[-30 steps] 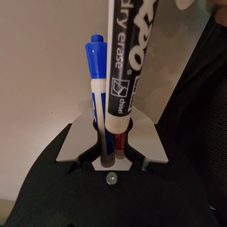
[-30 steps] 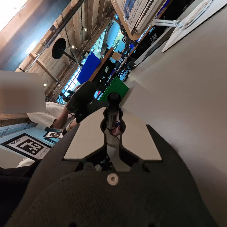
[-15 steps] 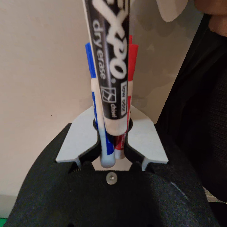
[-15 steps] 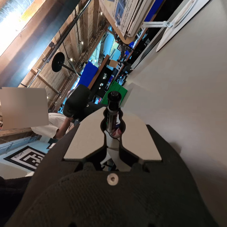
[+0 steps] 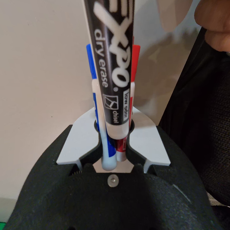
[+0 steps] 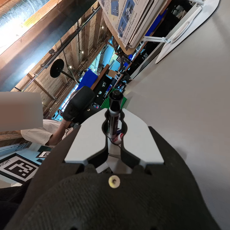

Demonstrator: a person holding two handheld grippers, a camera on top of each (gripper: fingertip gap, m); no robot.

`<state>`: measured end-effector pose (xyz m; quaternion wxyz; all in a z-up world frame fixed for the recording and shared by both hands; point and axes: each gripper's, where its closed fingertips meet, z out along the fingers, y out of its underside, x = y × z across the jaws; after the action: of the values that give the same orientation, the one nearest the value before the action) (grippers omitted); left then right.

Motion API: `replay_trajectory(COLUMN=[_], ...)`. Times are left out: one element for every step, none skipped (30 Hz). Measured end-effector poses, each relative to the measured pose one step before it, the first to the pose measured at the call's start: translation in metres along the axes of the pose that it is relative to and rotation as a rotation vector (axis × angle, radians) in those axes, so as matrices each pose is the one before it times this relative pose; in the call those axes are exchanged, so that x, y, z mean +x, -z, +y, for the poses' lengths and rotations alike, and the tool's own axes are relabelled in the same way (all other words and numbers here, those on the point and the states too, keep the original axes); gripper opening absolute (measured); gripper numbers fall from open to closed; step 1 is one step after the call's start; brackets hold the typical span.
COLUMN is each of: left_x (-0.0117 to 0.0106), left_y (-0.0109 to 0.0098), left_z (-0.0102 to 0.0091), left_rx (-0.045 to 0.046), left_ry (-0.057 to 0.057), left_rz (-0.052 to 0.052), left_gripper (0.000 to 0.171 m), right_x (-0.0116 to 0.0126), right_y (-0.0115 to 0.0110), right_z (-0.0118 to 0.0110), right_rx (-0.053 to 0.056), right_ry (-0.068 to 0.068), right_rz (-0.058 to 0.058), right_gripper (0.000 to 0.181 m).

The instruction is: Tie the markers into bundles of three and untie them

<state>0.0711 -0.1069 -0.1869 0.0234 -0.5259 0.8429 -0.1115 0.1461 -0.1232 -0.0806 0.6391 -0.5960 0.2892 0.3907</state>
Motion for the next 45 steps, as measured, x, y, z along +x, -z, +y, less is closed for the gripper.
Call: replay_trajectory(left_x=[-0.00003, 0.00004, 0.00008, -0.00001, 0.00003, -0.00002, 0.0, -0.00003, 0.00008, -0.00007, 0.00008, 0.00005, -0.00005, 0.00004, -0.00001, -0.00005, -0.00002, 0.00003, -0.00008, 0.00004, 0.0, -0.00001, 0.00007, 0.00005, 0.00007, -0.00003, 0.00009, -0.00005, 0.00002, -0.00008, -0.00004, 0.0, 0.00001, -0.00005, -0.00002, -0.00001, -0.00003, 0.00005, -0.00007, -0.00001, 0.0, -0.00004, -0.00005, 0.00001, 0.00002], left_y=[-0.00004, 0.00005, 0.00007, -0.00003, 0.00007, 0.00001, 0.0, -0.00003, 0.00008, 0.00004, 0.00005, 0.00003, 0.00003, -0.00008, 0.00001, -0.00014, -0.00004, 0.00002, -0.00011, 0.00008, -0.00006, 0.00005, 0.00008, 0.00006, 0.00009, 0.00004, 0.00005, -0.00003, -0.00006, 0.00003, -0.00014, -0.00005, -0.00002, -0.00003, 0.00004, -0.00005, -0.00008, -0.00007, -0.00013, -0.00002, -0.00003, -0.00005, 0.00002, -0.00002, -0.00001], left_z=[-0.00004, -0.00013, -0.00009, -0.00004, -0.00011, -0.00008, 0.0, -0.00009, 0.00003, -0.00009, -0.00008, -0.00005, -0.00006, -0.00002, 0.0002, 0.0006, 0.00009, 0.00006, 0.00017, 0.00005, -0.00005, 0.0001, 0.00003, -0.00005, -0.00007, -0.00008, -0.00004, 0.00003, 0.00015, 0.00001, 0.00008, 0.00021, 0.00002, -0.00015, -0.00002, 0.00006, 0.0001, 0.00004, 0.00006, 0.00008, 0.00004, 0.00003, 0.00004, 0.00003, 0.00005], left_rx=[0.00099, 0.00114, 0.00084, 0.00062, 0.00033, -0.00011, 0.0003, 0.00062, 0.00094, 0.00176, 0.00169, 0.00186, 0.00191, 0.00153, 0.00047, -0.00002, 0.00027, -0.00052, -0.00018, 0.00044, 0.00139, 0.00212, 0.0038, 0.0041, 0.00354, 0.00248, 0.00146, 0.00042, -0.00107, -0.00146, -0.00202, -0.00155, -0.00026, -0.00014, -0.00081, -0.00137, -0.00106, -0.00164, -0.00229, -0.00227, -0.00185, -0.0014, -0.00027, 0.00046, 0.00019], left_ry=[0.0007, 0.0022, 0.0021, 0.0001, 0.0009, 0.0016, 0.0008, 0.0011, 0.0009, 0.0013, 0.0015, 0.0002, -0.0007, -0.0031, -0.0139, -0.0185, -0.0059, -0.0024, -0.006, -0.0016, -0.0009, -0.0015, -0.0003, -0.0001, 0.0011, 0.0021, 0.0003, -0.0027, -0.0023, -0.002, -0.0022, -0.0042, -0.0025, 0.0013, 0.0021, -0.001, -0.0024, -0.0018, -0.0022, -0.0017, -0.0006, -0.0004, -0.0001, -0.0008, -0.0025], left_rz=[0.0007, 0.0015, 0.0018, 0.0005, 0.0007, 0.001, 0.0002, 0.0008, 0.0011, 0.0014, 0.0024, 0.0019, 0.0017, 0.0013, -0.0021, -0.0053, -0.0017, -0.0001, -0.0021, -0.0003, 0.0008, 0.0016, 0.0025, 0.0032, 0.0031, 0.0025, 0.0014, -0.001, -0.0019, -0.0022, -0.0023, -0.0028, -0.002, -0.0003, 0.0001, -0.0015, -0.0029, -0.003, -0.0033, -0.0025, -0.0013, -0.001, -0.0003, 0.0001, -0.0005], left_gripper=[0.045, 0.045, 0.045, 0.045, 0.045, 0.045, 0.045, 0.045, 0.045, 0.045, 0.045, 0.045, 0.045, 0.045, 0.045, 0.045, 0.045, 0.045, 0.045, 0.045, 0.045, 0.045, 0.045, 0.045, 0.045, 0.045, 0.045, 0.045, 0.045, 0.045, 0.045, 0.045, 0.045, 0.045, 0.045, 0.045, 0.045, 0.045, 0.045, 0.045, 0.045, 0.045, 0.045, 0.045, 0.045], right_x=[0.00004, 0.00011, 0.00015, -0.0001, -0.00069, -0.00104, -0.00102, -0.00122, -0.00088, 0.00013, 0.00076, 0.00107, 0.00165, 0.00258, 0.00289, 0.0024, 0.00107, -0.00065, -0.00239, -0.00309, -0.0024, -0.00138, -0.0001, 0.00121, 0.00237, 0.00298, 0.00273, 0.00214, 0.00127, 0.00008, -0.00111, -0.00103, -0.00062, -0.00108, -0.00146, -0.00162, -0.00184, -0.00059, 0.00101, 0.00217, 0.00135, 0.00023, -0.00078, -0.00126, -0.00187], right_y=[0.00038, 0.00052, 0.0002, -0.00008, -0.00017, -0.00015, -0.00052, -0.0007, -0.00047, 0.00012, 0.00055, 0.00078, 0.00118, 0.00174, 0.00191, 0.00179, 0.00129, 0.00057, -0.00004, -0.00014, -0.0002, 0.00009, 0.00039, 0.00096, 0.00118, 0.00134, 0.00099, 0.00061, 0.00025, 0.00002, -0.00018, -0.00017, 0.00001, 0.00018, 0.00005, 0.00004, 0.00006, 0.0002, 0.00027, 0.00015, -0.00003, -0.0001, 0.00006, -0.00011, -0.00056], right_z=[-0.0009, -0.00158, -0.00127, -0.00013, 0.00017, 0.00036, 0.00126, 0.0017, 0.001, 0.0001, 0.00021, 0.00052, 0.00061, 0.00102, 0.00115, 0.0013, 0.00152, 0.00108, 0.0002, -0.00062, -0.0005, -0.00001, 0.00072, 0.00112, 0.00149, 0.00186, 0.00142, 0.00099, 0.00055, 0.0, -0.00055, -0.00017, -0.00003, -0.00037, -0.00066, -0.00128, -0.00212, -0.0031, -0.00287, -0.00236, -0.00204, -0.0014, -0.0008, -0.00028, 0.00027], right_rx=[0.0056, 0.0094, 0.0079, 0.0017, 0.0022, 0.0037, -0.0027, -0.0053, -0.0005, 0.0041, 0.0007, -0.0011, -0.0031, -0.0047, -0.0044, -0.0067, -0.0096, -0.01, -0.0082, -0.005, -0.0048, -0.0034, -0.0016, 0.0006, 0.0012, 0.0011, 0.0014, 0.0015, 0.0021, 0.0045, 0.0072, 0.005, 0.0028, 0.0065, 0.012, 0.0168, 0.0202, 0.0195, 0.0129, 0.0051, 0.0034, 0.0016, 0.0021, 0.0032, 0.0013], right_ry=[0.0021, 0.002, 0.0033, 0.0033, 0.0034, 0.0061, 0.0083, 0.0066, 0.0019, -0.0013, -0.0034, -0.008, -0.011, -0.0121, -0.0144, -0.0138, -0.0025, 0.0144, 0.0302, 0.0404, 0.0381, 0.0203, -0.0042, -0.0281, -0.0452, -0.0499, -0.0439, -0.0357, -0.0231, -0.0068, 0.0017, 0.0045, 0.0055, 0.0004, -0.0065, -0.0138, -0.0198, -0.0136, 0.002, 0.0147, 0.0182, 0.0124, 0.0097, 0.0102, 0.0086], right_rz=[0.001, 0.0012, 0.0018, 0.0007, -0.0012, -0.0013, -0.0012, -0.0035, -0.0026, 0.0019, 0.0035, 0.0033, 0.0061, 0.0117, 0.0145, 0.013, 0.0096, 0.0076, 0.0041, 0.003, 0.0047, 0.0038, 0.0018, -0.0009, -0.0015, -0.0017, -0.0027, -0.0025, -0.0018, -0.0027, -0.0045, -0.0017, -0.0004, -0.0047, -0.0088, -0.0135, -0.0189, -0.0117, 0.0009, 0.0098, 0.0072, 0.0019, -0.0009, -0.0034, -0.0068], right_gripper=[0.017, 0.017, 0.017, 0.017, 0.017, 0.017, 0.017, 0.017, 0.017, 0.017, 0.017, 0.017, 0.017, 0.017, 0.017, 0.017, 0.017, 0.017, 0.017, 0.017, 0.017, 0.017, 0.018, 0.017, 0.017, 0.017, 0.017, 0.017, 0.017, 0.017, 0.017, 0.017, 0.017, 0.017, 0.017, 0.017, 0.017, 0.017, 0.017, 0.017, 0.017, 0.017, 0.017, 0.017, 0.017])
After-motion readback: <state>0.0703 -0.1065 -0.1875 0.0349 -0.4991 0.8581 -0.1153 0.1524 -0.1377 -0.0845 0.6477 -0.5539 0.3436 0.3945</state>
